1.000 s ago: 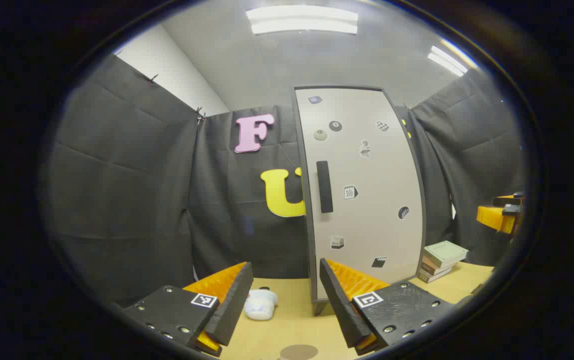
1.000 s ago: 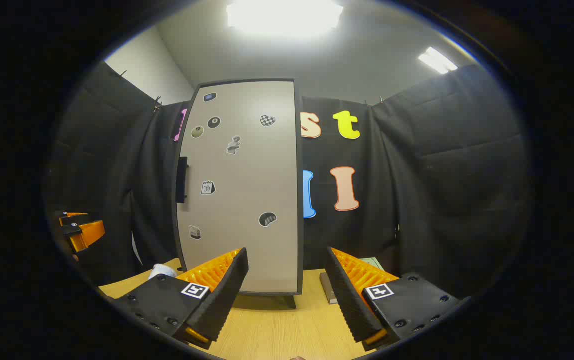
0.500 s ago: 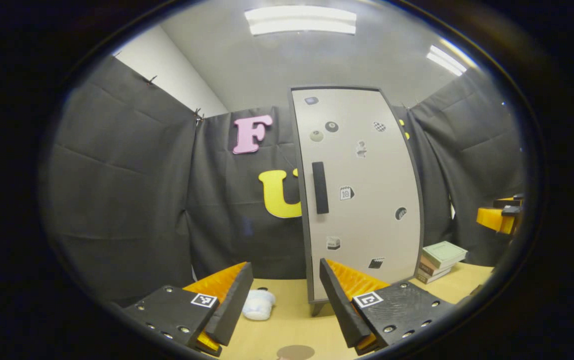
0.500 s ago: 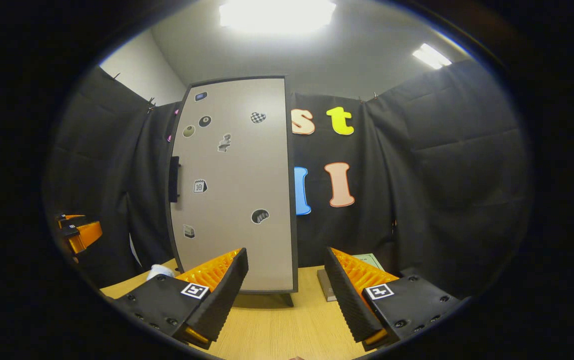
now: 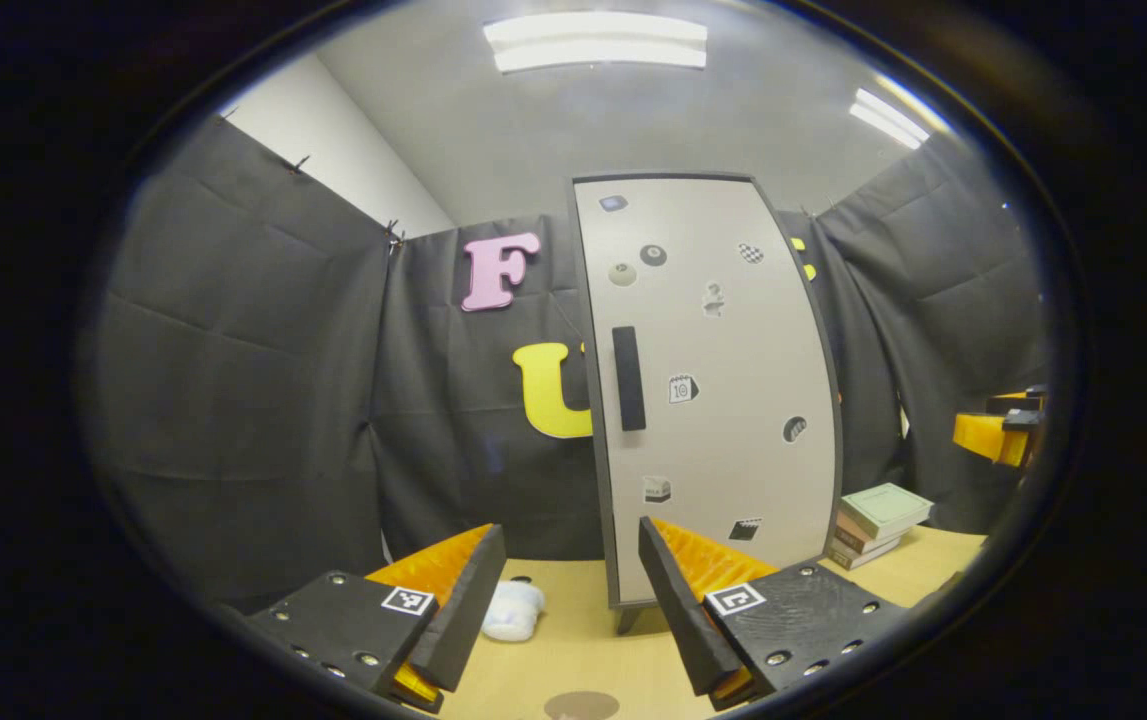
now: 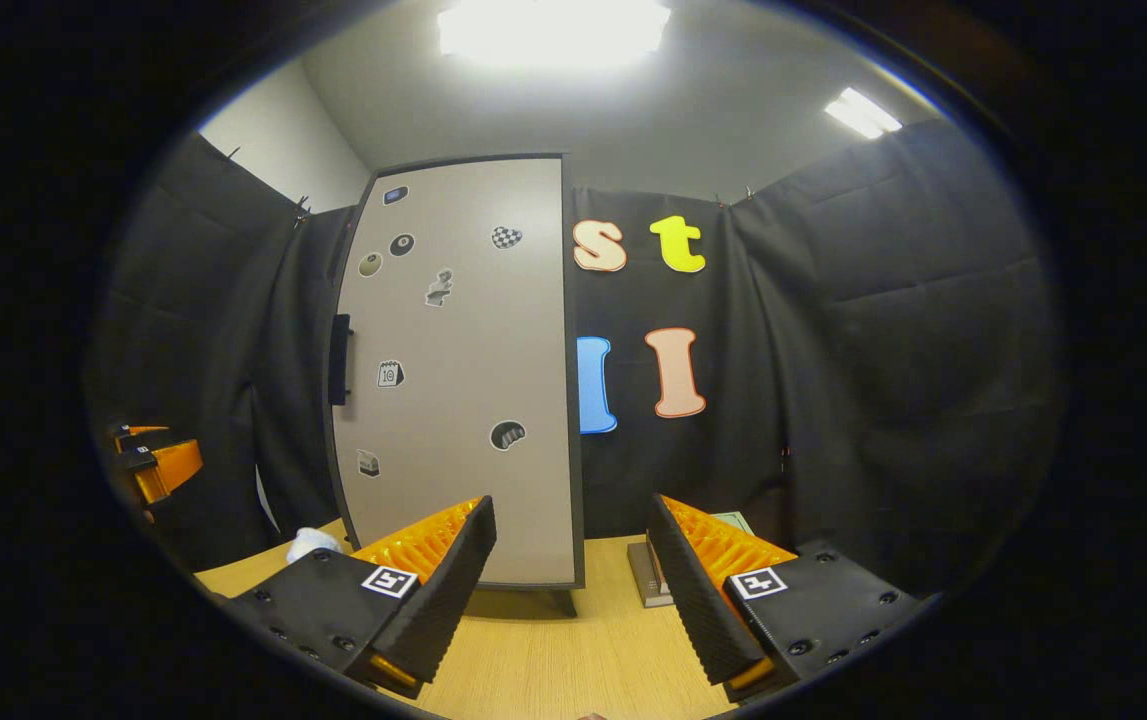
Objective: Open the cabinet door with the right hand, grasp the bottle in the cabinet with the left hand and place it on the coaster, then close the cabinet door with the right hand.
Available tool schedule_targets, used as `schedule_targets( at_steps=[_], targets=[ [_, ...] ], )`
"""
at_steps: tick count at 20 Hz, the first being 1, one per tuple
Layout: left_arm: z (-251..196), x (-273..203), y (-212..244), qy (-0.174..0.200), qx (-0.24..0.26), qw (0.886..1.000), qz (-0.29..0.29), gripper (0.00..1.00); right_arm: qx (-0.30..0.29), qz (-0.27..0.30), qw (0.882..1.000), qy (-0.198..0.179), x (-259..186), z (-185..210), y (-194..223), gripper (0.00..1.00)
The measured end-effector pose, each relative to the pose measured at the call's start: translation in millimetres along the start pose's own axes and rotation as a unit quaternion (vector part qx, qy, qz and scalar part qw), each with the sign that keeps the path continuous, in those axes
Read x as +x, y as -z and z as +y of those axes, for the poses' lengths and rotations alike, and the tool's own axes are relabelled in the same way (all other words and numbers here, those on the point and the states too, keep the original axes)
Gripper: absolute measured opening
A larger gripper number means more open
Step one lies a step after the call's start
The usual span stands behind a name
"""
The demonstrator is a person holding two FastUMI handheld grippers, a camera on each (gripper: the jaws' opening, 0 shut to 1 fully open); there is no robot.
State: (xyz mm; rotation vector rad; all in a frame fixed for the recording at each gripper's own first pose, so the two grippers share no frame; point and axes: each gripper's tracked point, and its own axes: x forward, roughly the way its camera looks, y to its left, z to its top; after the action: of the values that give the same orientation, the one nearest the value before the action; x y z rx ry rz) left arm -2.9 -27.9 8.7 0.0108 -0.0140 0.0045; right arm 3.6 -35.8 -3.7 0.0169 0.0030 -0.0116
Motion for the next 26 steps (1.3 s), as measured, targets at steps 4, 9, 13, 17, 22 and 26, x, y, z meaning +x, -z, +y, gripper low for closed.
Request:
schedule_targets(
  at_steps=[4, 9, 13, 17, 22, 26],
  targets=[
    [-9.5, 0.9, -2.0, -0.001, -0.003, 1.000, -0.003, 0.83, 0.002, -0.003, 1.000, -0.003, 1.9, -8.2, -1.8, 0.96],
    [-20.4, -2.0, -7.3, -0.014, -0.002, 1.000, -0.007, 0.83, -0.003, -0.011, 1.000, -0.019, 9.1, -16.2, -8.5, 0.98],
    [-17.8, -6.1, -8.7, -0.041, 0.009, 0.999, -0.003, 0.83, 0.009, -0.006, 0.999, -0.045, 22.9, -11.2, -10.8, 0.97],
    [-8.1, -10.6, -2.8, -0.055, 0.012, 0.998, 0.004, 0.83, 0.019, -0.006, 0.998, -0.061, 38.8, 0.0, -19.1, 0.96],
    [25.8, 4.8, 12.9, -0.055, 0.013, 0.998, 0.012, 0.83, 0.016, -0.019, 0.998, -0.061, 59.2, 28.7, -37.0, 0.96],
    [66.3, 26.1, 22.0, -0.068, 0.005, 0.998, 0.012, 0.83, 0.009, -0.014, 0.997, -0.077, 81.4, 68.6, -50.8, 0.96]
  ],
)
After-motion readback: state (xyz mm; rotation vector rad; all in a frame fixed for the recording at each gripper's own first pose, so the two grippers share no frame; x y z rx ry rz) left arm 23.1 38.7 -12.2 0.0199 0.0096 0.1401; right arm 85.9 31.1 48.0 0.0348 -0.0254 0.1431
